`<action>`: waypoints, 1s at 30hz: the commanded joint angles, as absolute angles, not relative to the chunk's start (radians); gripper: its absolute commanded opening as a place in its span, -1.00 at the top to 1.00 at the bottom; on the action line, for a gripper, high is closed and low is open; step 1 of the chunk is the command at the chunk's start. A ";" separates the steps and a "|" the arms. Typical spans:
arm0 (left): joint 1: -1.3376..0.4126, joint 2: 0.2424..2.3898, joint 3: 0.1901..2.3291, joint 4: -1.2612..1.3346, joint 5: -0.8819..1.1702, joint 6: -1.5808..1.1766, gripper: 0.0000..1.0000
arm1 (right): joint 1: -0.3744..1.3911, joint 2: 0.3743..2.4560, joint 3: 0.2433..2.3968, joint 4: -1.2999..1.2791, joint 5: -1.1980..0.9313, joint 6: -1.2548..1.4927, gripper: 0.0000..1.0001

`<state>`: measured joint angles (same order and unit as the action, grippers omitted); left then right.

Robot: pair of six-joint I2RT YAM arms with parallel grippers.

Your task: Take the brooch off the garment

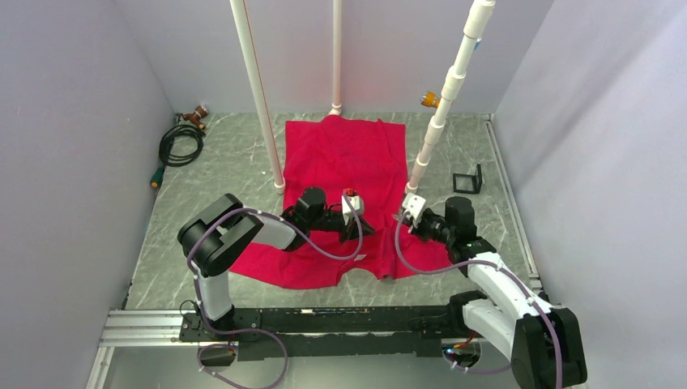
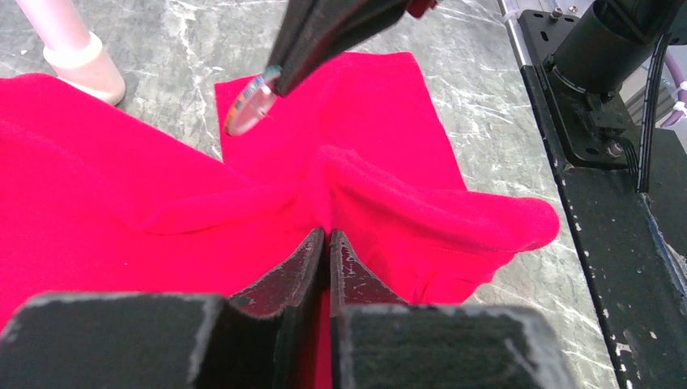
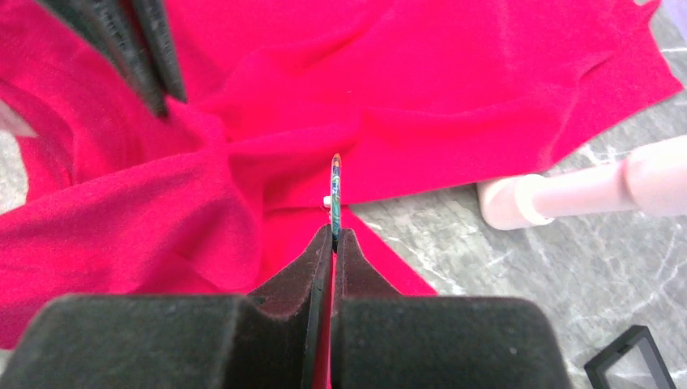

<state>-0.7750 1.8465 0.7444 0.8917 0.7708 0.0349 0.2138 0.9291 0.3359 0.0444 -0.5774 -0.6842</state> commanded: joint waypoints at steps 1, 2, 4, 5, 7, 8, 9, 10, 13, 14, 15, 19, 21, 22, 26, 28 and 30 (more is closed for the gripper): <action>-0.779 1.801 0.743 0.892 0.798 0.058 0.71 | 0.183 0.938 0.430 0.006 -0.608 -0.623 1.00; -0.780 1.801 0.743 0.891 0.798 0.058 0.70 | 0.180 0.938 0.441 -0.009 -0.607 -0.623 1.00; -0.780 1.798 0.744 0.889 0.799 0.060 0.61 | 0.175 0.944 0.460 -0.045 -0.605 -0.623 1.00; -0.780 1.796 0.745 0.885 0.799 0.059 0.54 | 0.170 0.949 0.471 -0.060 -0.603 -0.623 1.00; -0.776 1.785 0.744 0.882 0.805 0.057 0.33 | 0.162 0.962 0.501 -0.102 -0.609 -0.623 1.00; -0.774 1.775 0.743 0.877 0.812 0.057 0.26 | 0.158 0.971 0.523 -0.141 -0.625 -0.621 1.00; -0.770 1.761 0.741 0.868 0.821 0.057 0.20 | 0.157 0.983 0.565 -0.184 -0.641 -0.599 1.00; -0.762 1.744 0.741 0.856 0.832 0.054 0.14 | 0.156 0.994 0.602 -0.237 -0.660 -0.592 1.00; -0.733 1.693 0.749 0.787 0.881 0.044 -0.15 | 0.157 1.009 0.695 -0.372 -0.733 -0.535 1.00; -0.723 1.674 0.752 0.751 0.906 0.044 -0.25 | 0.157 1.010 0.718 -0.406 -0.750 -0.527 1.00; -0.713 1.653 0.751 0.721 0.921 0.042 -0.35 | 0.158 1.011 0.741 -0.439 -0.768 -0.517 1.00; -0.668 1.555 0.725 0.644 0.984 0.023 -0.43 | 0.158 1.043 0.841 -0.578 -0.853 -0.479 1.00; -0.642 1.509 0.714 0.612 1.025 0.018 -0.41 | 0.157 1.099 0.907 -0.648 -0.907 -0.472 1.00; -0.629 1.488 0.714 0.587 1.045 0.018 -0.39 | 0.157 1.128 0.942 -0.693 -0.942 -0.484 1.00; -0.594 1.412 0.746 0.425 1.093 0.041 -0.33 | 0.171 1.133 0.965 -0.650 -1.065 -0.396 1.00; -0.585 1.392 0.749 0.415 1.097 0.010 -0.32 | 0.191 1.114 0.933 -0.539 -1.097 -0.284 1.00; -0.584 1.386 0.754 0.415 1.090 -0.043 -0.30 | 0.215 1.105 0.892 -0.435 -1.117 -0.153 1.00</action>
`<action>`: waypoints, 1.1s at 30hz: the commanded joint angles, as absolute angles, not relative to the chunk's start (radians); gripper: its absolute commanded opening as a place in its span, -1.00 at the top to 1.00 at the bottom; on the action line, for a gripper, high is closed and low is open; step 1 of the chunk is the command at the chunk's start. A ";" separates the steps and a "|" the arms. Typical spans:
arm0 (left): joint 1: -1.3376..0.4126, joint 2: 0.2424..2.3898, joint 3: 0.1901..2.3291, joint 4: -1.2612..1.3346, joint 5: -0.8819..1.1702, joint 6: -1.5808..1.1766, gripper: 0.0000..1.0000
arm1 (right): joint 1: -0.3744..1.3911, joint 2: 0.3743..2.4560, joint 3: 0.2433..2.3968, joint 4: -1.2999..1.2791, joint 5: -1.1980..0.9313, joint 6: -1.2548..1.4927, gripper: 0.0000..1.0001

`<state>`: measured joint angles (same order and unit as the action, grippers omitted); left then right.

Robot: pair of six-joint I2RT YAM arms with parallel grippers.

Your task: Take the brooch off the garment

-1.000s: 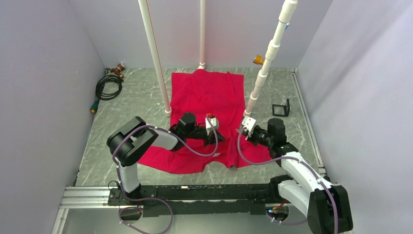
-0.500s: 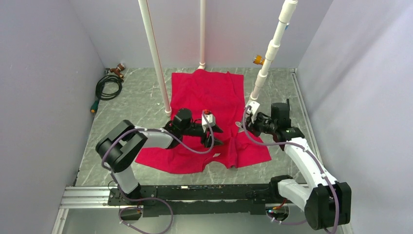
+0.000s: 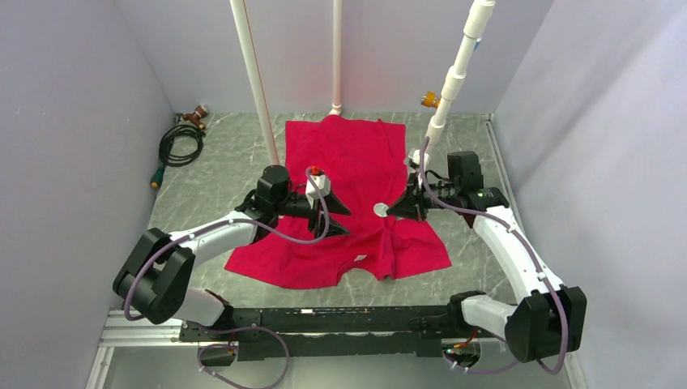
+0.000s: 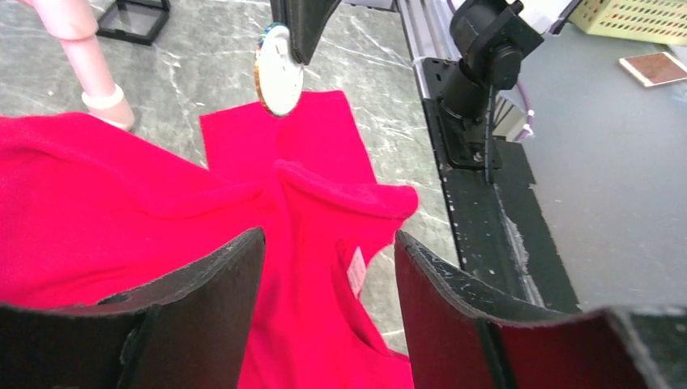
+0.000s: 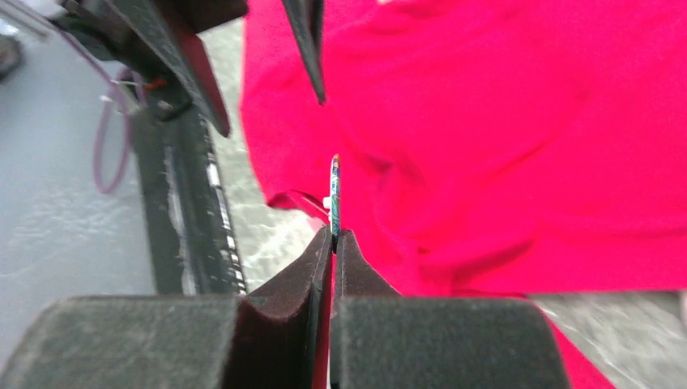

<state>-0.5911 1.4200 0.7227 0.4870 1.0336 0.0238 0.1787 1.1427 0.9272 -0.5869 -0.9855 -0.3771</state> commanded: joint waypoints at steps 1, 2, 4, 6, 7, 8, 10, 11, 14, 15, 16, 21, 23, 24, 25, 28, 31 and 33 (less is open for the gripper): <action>-0.584 1.387 0.756 0.423 1.091 -0.068 -0.29 | 0.229 1.102 0.872 -0.380 -1.120 -0.101 1.00; -0.584 1.389 0.756 0.435 1.092 -0.095 -0.28 | 0.234 1.101 0.846 -0.326 -1.127 -0.046 1.00; -0.584 1.397 0.755 0.462 1.092 -0.153 -0.24 | 0.247 1.098 0.799 -0.238 -1.139 0.050 1.00; -0.584 1.411 0.758 0.480 1.102 -0.225 -0.19 | 0.252 1.091 0.759 -0.191 -1.142 0.100 1.00; -0.585 1.413 0.764 0.473 1.108 -0.243 -0.17 | 0.253 1.084 0.745 -0.187 -1.137 0.106 1.00; -0.585 1.412 0.767 0.464 1.110 -0.253 -0.14 | 0.253 1.081 0.738 -0.196 -1.132 0.103 1.00; -0.587 1.406 0.774 0.444 1.105 -0.259 -0.12 | 0.253 1.081 0.730 -0.203 -1.135 0.108 1.00; -0.589 1.407 0.778 0.432 1.103 -0.258 -0.10 | 0.253 1.082 0.726 -0.193 -1.144 0.122 1.00; -0.603 1.419 0.782 0.434 1.099 -0.273 -0.08 | 0.262 1.096 0.716 -0.176 -1.158 0.161 1.00; -0.609 1.424 0.780 0.445 1.096 -0.284 -0.08 | 0.269 1.101 0.717 -0.184 -1.154 0.155 1.00; -0.613 1.431 0.781 0.457 1.094 -0.294 -0.08 | 0.274 1.105 0.720 -0.191 -1.151 0.150 1.00; -0.624 1.477 0.791 0.501 1.094 -0.344 -0.04 | 0.296 1.113 0.716 -0.209 -1.159 0.127 1.00; -0.628 1.492 0.795 0.516 1.100 -0.360 -0.01 | 0.309 1.116 0.721 -0.230 -1.151 0.099 1.00; -0.630 1.496 0.797 0.522 1.102 -0.363 0.01 | 0.316 1.120 0.723 -0.245 -1.147 0.084 1.00; -0.633 1.499 0.794 0.531 1.107 -0.365 0.03 | 0.319 1.125 0.724 -0.255 -1.141 0.069 1.00; -0.644 1.503 0.785 0.550 1.112 -0.359 0.10 | 0.330 1.135 0.726 -0.275 -1.133 0.044 1.00; -0.654 1.503 0.778 0.553 1.121 -0.343 0.19 | 0.340 1.147 0.731 -0.290 -1.126 0.028 1.00; -0.658 1.500 0.782 0.537 1.120 -0.329 0.24 | 0.346 1.155 0.735 -0.300 -1.125 0.016 1.00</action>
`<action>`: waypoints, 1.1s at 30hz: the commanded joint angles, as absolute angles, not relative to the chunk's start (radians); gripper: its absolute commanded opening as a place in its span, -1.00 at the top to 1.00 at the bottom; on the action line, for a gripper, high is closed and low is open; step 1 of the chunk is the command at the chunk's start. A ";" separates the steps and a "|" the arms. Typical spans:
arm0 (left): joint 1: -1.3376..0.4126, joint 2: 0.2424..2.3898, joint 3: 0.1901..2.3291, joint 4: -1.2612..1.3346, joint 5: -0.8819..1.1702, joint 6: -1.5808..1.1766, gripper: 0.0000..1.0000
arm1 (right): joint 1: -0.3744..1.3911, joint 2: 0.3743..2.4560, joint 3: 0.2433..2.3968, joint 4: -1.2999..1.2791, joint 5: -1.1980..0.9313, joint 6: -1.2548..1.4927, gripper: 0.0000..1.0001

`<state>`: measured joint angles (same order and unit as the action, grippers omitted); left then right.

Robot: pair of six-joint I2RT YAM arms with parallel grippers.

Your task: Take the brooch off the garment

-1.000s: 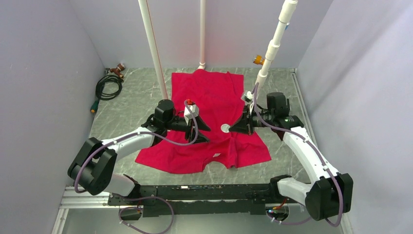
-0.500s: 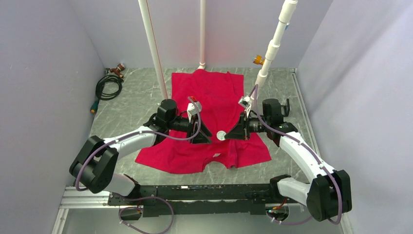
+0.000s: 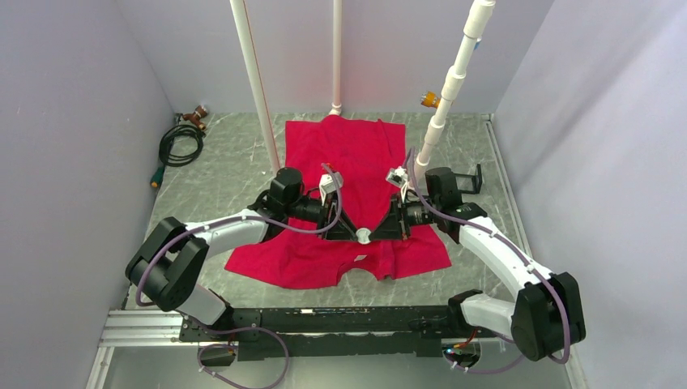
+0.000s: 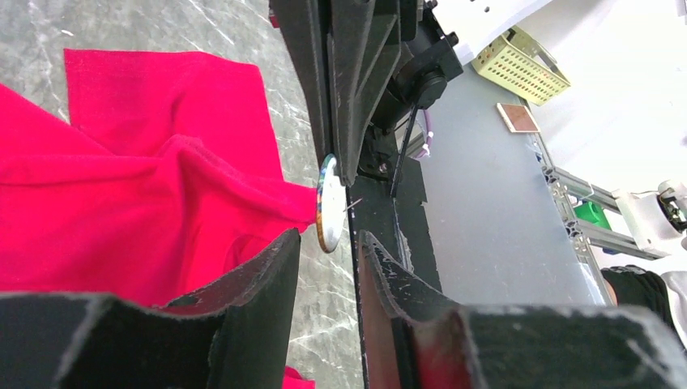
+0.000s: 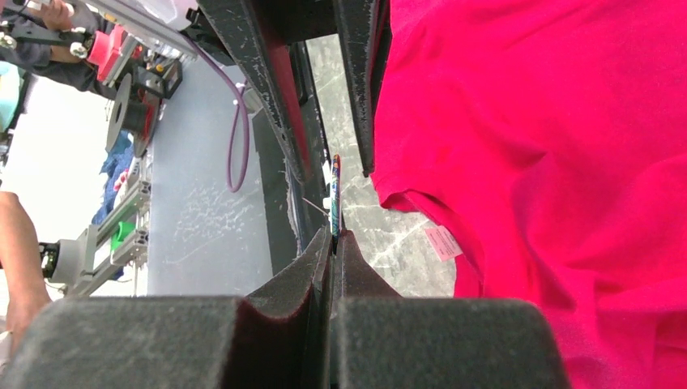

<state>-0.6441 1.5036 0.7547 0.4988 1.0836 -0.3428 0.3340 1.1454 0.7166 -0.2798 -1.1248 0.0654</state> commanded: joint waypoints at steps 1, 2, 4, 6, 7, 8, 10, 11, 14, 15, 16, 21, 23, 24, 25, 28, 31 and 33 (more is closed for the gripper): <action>-0.659 1.500 0.783 0.537 1.118 -0.327 0.27 | 0.349 1.158 0.738 -0.304 -1.126 0.012 1.00; -0.661 1.501 0.785 0.538 1.116 -0.330 0.30 | 0.351 1.160 0.739 -0.305 -1.127 0.010 1.00; -0.662 1.506 0.785 0.543 1.114 -0.335 0.36 | 0.355 1.161 0.743 -0.309 -1.128 0.009 1.00; -0.663 1.513 0.784 0.549 1.116 -0.340 0.44 | 0.357 1.162 0.746 -0.314 -1.131 0.009 1.00; -0.663 1.516 0.785 0.548 1.115 -0.340 0.47 | 0.358 1.162 0.746 -0.314 -1.132 0.009 1.00; -0.663 1.518 0.785 0.548 1.116 -0.341 0.51 | 0.359 1.162 0.748 -0.316 -1.132 0.009 1.00; -0.663 1.521 0.783 0.553 1.121 -0.343 0.61 | 0.359 1.163 0.746 -0.319 -1.131 0.009 1.00; -0.663 1.522 0.782 0.557 1.123 -0.347 0.66 | 0.359 1.163 0.747 -0.317 -1.130 0.009 1.00; -0.663 1.527 0.782 0.559 1.126 -0.353 0.74 | 0.359 1.164 0.750 -0.317 -1.128 0.009 1.00; -0.664 1.529 0.782 0.560 1.127 -0.356 0.73 | 0.359 1.164 0.752 -0.318 -1.126 0.009 1.00; -0.664 1.532 0.784 0.559 1.127 -0.359 0.69 | 0.359 1.166 0.753 -0.320 -1.126 0.009 1.00; -0.665 1.544 0.787 0.556 1.130 -0.366 0.61 | 0.359 1.169 0.753 -0.324 -1.125 0.009 1.00; -0.667 1.547 0.787 0.555 1.131 -0.365 0.54 | 0.360 1.170 0.753 -0.326 -1.121 0.009 1.00; -0.668 1.548 0.788 0.552 1.131 -0.362 0.53 | 0.360 1.170 0.753 -0.327 -1.121 -0.015 1.00; -0.668 1.547 0.790 0.550 1.131 -0.360 0.54 | 0.360 1.171 0.753 -0.327 -1.121 -0.018 1.00; -0.669 1.545 0.790 0.548 1.129 -0.358 0.62 | 0.359 1.172 0.755 -0.329 -1.121 -0.020 1.00; -0.669 1.543 0.789 0.560 1.134 -0.364 0.78 | 0.360 1.175 0.758 -0.330 -1.120 -0.018 1.00; -0.668 1.547 0.788 0.572 1.139 -0.376 0.95 | 0.360 1.174 0.756 -0.320 -1.111 -0.016 1.00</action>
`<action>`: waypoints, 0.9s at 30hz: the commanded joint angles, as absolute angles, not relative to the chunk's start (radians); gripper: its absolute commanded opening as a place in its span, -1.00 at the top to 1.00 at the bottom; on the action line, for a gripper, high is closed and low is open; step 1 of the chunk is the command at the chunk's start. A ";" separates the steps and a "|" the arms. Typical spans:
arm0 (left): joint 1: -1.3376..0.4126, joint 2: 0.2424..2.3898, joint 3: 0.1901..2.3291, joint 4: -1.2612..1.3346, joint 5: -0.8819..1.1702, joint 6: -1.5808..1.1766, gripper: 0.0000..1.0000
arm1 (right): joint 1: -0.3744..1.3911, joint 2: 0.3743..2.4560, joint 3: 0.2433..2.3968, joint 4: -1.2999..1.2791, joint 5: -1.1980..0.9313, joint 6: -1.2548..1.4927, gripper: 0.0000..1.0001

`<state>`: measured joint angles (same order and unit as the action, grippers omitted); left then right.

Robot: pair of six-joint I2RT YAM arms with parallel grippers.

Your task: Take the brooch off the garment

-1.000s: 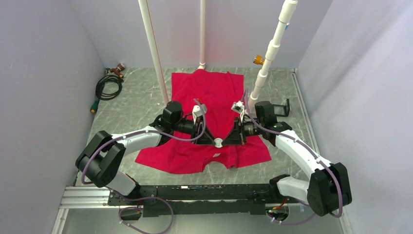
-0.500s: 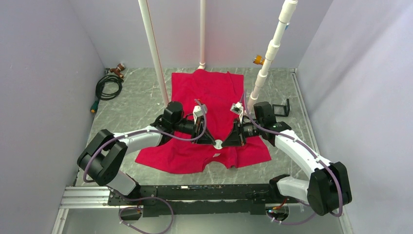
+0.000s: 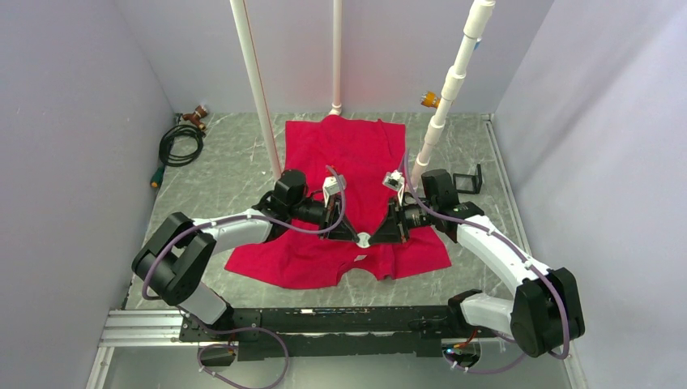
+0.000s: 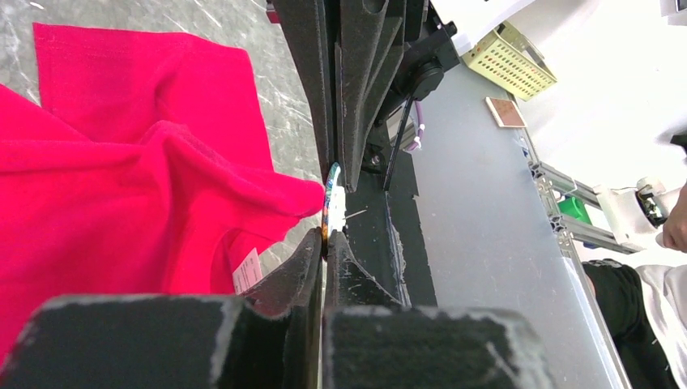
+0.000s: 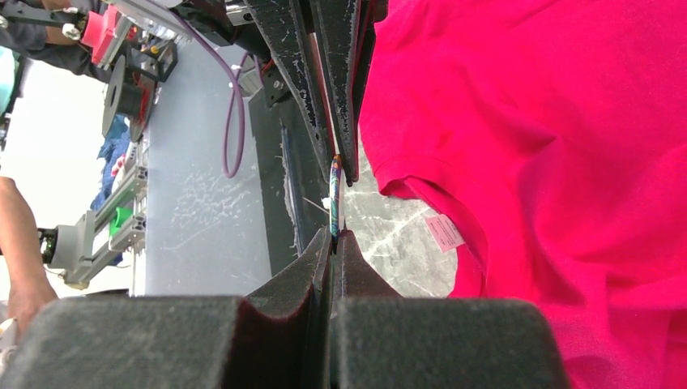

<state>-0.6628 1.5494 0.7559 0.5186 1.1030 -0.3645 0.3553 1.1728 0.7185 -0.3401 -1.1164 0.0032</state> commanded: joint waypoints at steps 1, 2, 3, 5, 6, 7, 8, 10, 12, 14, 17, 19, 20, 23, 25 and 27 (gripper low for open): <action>-0.669 1.552 0.787 0.581 1.141 -0.386 1.00 | 0.360 1.174 0.753 -0.313 -1.105 -0.017 1.00; -0.667 1.558 0.783 0.604 1.143 -0.406 1.00 | 0.360 1.176 0.755 -0.312 -1.101 -0.020 0.80; -0.664 1.566 0.777 0.635 1.142 -0.436 1.00 | 0.360 1.179 0.757 -0.310 -1.099 -0.027 0.51; -0.651 1.593 0.760 0.741 1.152 -0.524 1.00 | 0.358 1.183 0.765 -0.314 -1.085 -0.046 0.04; -0.643 1.609 0.751 0.804 1.153 -0.579 1.00 | 0.354 1.187 0.770 -0.318 -1.081 -0.058 -0.09; -0.633 1.629 0.742 0.858 1.151 -0.645 1.00 | 0.351 1.189 0.774 -0.319 -1.078 -0.067 -0.18; -0.623 1.645 0.739 0.908 1.149 -0.692 1.00 | 0.349 1.188 0.776 -0.317 -1.076 -0.069 -0.25; -0.605 1.678 0.732 1.006 1.143 -0.777 1.00 | 0.346 1.184 0.774 -0.304 -1.075 -0.061 -0.30; -0.591 1.707 0.730 1.095 1.135 -0.848 1.00 | 0.344 1.182 0.769 -0.298 -1.082 -0.060 -0.31; -0.584 1.727 0.736 1.146 1.135 -0.894 1.00 | 0.344 1.177 0.762 -0.292 -1.077 -0.065 -0.30; -0.584 1.728 0.731 1.172 1.126 -0.905 1.00 | 0.345 1.171 0.758 -0.266 -1.035 -0.039 -0.25; -0.584 1.718 0.724 1.152 1.116 -0.887 1.00 | 0.344 1.171 0.758 -0.243 -1.002 -0.008 -0.22; -0.584 1.712 0.721 1.141 1.112 -0.878 1.00 | 0.344 1.173 0.758 -0.233 -0.992 0.011 -0.21; -0.584 1.699 0.714 1.126 1.100 -0.869 1.00 | 0.345 1.182 0.763 -0.205 -0.977 0.058 -0.18; -0.584 1.693 0.712 1.107 1.091 -0.865 1.00 | 0.345 1.188 0.768 -0.193 -0.976 0.074 -0.18; -0.584 1.686 0.708 1.093 1.081 -0.856 1.00 | 0.347 1.191 0.776 -0.193 -0.975 0.079 -0.17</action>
<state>-0.5823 1.7336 0.7162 1.0721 1.1023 -0.8593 0.3477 1.1904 0.7341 -0.2588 -0.9932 0.0357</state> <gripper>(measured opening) 0.021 0.590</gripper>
